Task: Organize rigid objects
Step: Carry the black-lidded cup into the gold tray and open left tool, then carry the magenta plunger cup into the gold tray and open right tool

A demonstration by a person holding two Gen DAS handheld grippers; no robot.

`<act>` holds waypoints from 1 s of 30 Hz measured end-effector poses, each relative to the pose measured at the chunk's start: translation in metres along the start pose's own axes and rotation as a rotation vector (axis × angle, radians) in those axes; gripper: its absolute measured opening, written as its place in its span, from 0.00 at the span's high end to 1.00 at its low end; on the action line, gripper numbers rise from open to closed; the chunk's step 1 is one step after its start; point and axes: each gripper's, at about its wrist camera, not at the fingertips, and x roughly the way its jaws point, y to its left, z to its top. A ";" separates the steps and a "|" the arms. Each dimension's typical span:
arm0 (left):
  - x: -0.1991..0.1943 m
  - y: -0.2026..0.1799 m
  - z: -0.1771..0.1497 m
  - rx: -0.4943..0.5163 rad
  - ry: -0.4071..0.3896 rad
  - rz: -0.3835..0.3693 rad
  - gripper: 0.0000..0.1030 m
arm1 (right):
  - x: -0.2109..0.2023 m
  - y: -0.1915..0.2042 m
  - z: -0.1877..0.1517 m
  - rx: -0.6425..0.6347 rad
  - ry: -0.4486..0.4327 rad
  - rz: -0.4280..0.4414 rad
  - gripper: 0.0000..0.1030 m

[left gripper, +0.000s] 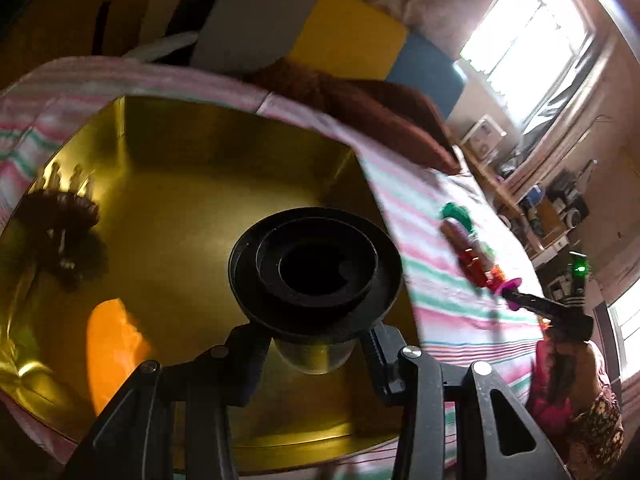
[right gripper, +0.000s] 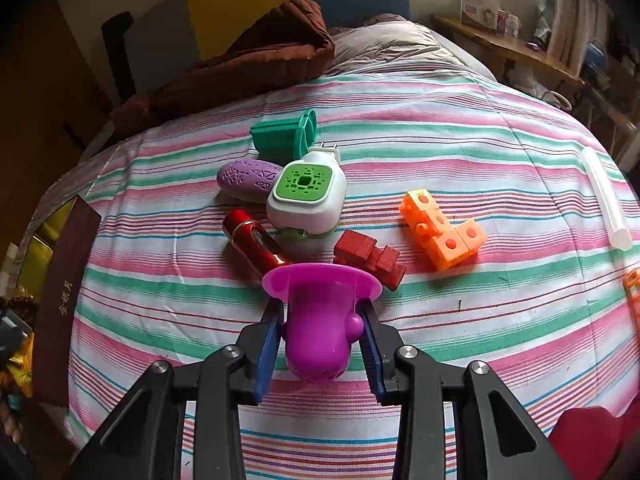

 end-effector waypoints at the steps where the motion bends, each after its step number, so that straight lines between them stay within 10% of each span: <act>1: 0.004 0.005 0.000 -0.002 0.022 0.016 0.58 | 0.000 0.000 0.000 0.000 0.000 -0.001 0.63; 11: 0.013 0.034 0.002 -0.051 0.064 0.135 0.58 | -0.003 0.001 0.001 -0.006 -0.024 0.002 0.63; 30: -0.036 0.026 -0.007 -0.076 -0.175 0.153 0.52 | -0.013 0.024 0.000 -0.091 -0.093 0.035 0.63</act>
